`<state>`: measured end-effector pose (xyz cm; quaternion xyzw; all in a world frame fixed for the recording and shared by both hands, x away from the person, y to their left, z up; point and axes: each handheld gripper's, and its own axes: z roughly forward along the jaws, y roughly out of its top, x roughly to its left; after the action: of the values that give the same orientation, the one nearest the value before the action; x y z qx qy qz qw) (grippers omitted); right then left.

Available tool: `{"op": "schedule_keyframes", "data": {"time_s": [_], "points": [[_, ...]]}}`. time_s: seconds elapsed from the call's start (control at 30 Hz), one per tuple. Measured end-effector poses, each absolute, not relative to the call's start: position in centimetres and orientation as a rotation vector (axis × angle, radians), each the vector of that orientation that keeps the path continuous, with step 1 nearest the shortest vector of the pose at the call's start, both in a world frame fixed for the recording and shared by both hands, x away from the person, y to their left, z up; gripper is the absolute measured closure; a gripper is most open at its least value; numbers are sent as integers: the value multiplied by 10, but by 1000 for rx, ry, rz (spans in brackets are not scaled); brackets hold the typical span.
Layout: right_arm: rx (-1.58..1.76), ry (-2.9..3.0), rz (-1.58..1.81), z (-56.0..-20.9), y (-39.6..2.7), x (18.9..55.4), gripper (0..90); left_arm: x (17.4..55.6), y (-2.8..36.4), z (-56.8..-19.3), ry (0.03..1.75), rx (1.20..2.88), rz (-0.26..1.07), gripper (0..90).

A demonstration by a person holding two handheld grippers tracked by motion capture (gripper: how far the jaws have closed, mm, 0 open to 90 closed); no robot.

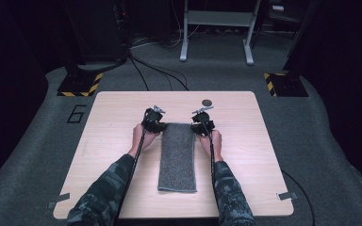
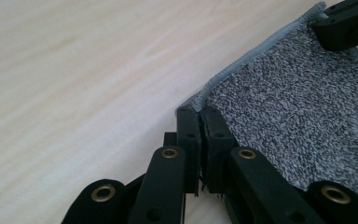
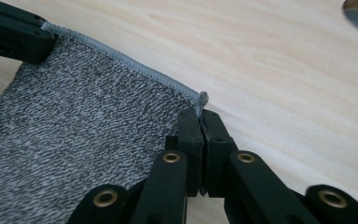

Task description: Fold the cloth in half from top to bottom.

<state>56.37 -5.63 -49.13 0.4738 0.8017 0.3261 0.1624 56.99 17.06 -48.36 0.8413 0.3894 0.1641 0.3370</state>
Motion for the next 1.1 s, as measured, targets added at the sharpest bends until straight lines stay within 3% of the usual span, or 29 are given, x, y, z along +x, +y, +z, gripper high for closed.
{"op": "schedule_keyframes", "data": {"time_s": [0.83, 1.1], "points": [[1219, 2152, 1054, -404, -58, 569, 885, 575, 175, -404, 948, 2084, 598, 874], [1163, 2122, 1089, -396, -63, 560, 885, 564, 175, -392, 910, 2040, 600, 874]]}}
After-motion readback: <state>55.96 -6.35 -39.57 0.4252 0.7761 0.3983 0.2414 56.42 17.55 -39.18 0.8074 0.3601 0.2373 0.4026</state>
